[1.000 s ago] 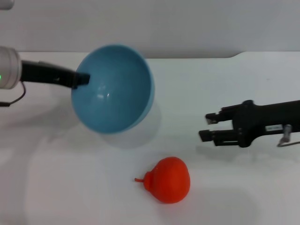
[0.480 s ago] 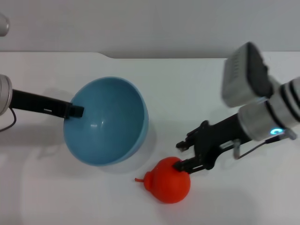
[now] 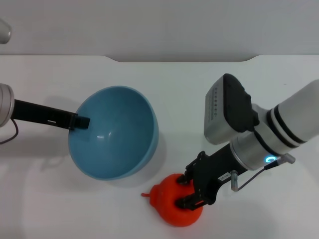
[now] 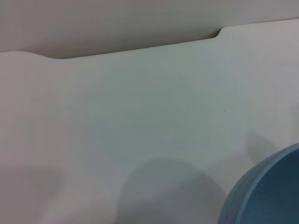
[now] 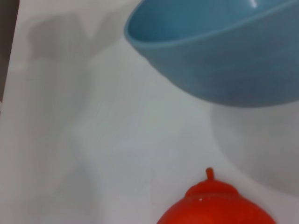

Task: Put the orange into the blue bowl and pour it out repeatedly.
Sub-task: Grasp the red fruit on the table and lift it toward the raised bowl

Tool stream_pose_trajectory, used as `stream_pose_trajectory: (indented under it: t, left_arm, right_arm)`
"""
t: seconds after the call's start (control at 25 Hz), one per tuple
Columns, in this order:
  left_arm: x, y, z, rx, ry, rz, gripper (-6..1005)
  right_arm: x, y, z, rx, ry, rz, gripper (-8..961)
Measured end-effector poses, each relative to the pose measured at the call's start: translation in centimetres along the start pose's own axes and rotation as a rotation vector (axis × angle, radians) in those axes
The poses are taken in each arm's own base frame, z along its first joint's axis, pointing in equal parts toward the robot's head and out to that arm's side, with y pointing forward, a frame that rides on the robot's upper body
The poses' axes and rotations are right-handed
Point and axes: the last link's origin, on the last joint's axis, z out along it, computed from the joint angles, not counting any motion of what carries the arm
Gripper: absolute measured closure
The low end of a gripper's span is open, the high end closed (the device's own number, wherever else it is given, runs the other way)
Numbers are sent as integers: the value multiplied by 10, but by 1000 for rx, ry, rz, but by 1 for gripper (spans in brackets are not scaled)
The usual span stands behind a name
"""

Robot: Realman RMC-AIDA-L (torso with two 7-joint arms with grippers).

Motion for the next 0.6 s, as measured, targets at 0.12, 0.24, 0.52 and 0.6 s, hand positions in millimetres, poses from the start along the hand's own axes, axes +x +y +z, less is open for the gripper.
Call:
stream_pose_trajectory:
  t: [0.12, 0.24, 0.52, 0.6]
  left_arm:
    - [2, 1, 1, 0, 3, 6, 1001]
    - [3, 2, 1, -1, 1, 11, 1001]
    - [4, 5, 4, -6, -12, 27, 1001]
    - [4, 6, 5, -8, -17, 30, 1001]
  right_arm:
    - [3, 1, 5, -3, 12, 18, 562]
    - [6, 3, 8, -5, 29, 16, 579]
    - [9, 2, 4, 16, 13, 19, 677]
    - [10, 0, 1, 38, -7, 26, 726]
